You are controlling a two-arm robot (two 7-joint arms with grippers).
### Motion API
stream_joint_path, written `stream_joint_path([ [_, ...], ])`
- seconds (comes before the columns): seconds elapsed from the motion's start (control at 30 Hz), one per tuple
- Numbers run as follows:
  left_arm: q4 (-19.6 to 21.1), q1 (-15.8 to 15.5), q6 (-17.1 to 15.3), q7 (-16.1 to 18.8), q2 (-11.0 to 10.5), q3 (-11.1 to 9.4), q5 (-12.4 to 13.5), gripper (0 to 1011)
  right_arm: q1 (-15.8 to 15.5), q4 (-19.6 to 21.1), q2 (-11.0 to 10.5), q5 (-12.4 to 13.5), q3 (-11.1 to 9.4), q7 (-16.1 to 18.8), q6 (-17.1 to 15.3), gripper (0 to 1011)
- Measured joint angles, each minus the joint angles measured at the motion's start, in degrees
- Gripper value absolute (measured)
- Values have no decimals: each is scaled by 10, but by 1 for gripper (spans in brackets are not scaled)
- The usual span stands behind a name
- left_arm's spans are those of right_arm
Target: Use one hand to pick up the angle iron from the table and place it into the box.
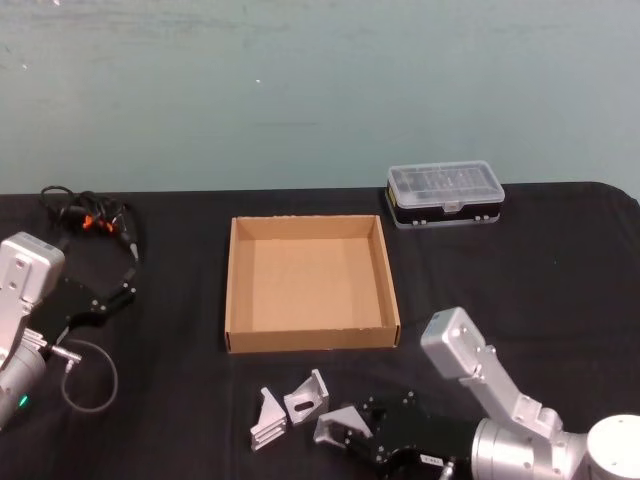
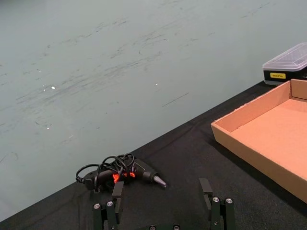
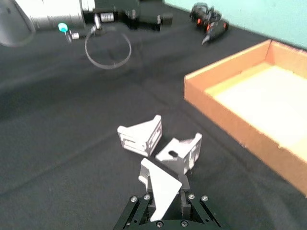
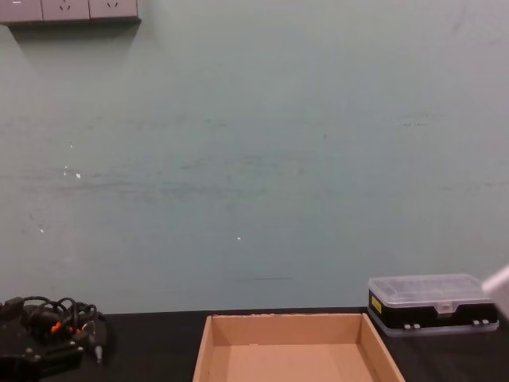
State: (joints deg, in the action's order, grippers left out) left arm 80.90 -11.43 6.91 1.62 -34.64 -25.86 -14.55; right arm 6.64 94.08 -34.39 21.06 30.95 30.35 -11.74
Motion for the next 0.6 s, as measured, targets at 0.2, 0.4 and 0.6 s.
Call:
stream_joint_path([
  [0.2, 0, 0, 0, 0, 0, 0, 0, 1000, -6, 22, -5, 21, -20, 5, 14, 265],
  [0.4, 0, 0, 0, 0, 0, 0, 0, 1000, 8, 41, -3, 42, -45, -6, 13, 264],
  [0.6, 0, 0, 0, 0, 0, 0, 0, 1000, 52, 26, 23, 39, -62, -49, -8, 265],
])
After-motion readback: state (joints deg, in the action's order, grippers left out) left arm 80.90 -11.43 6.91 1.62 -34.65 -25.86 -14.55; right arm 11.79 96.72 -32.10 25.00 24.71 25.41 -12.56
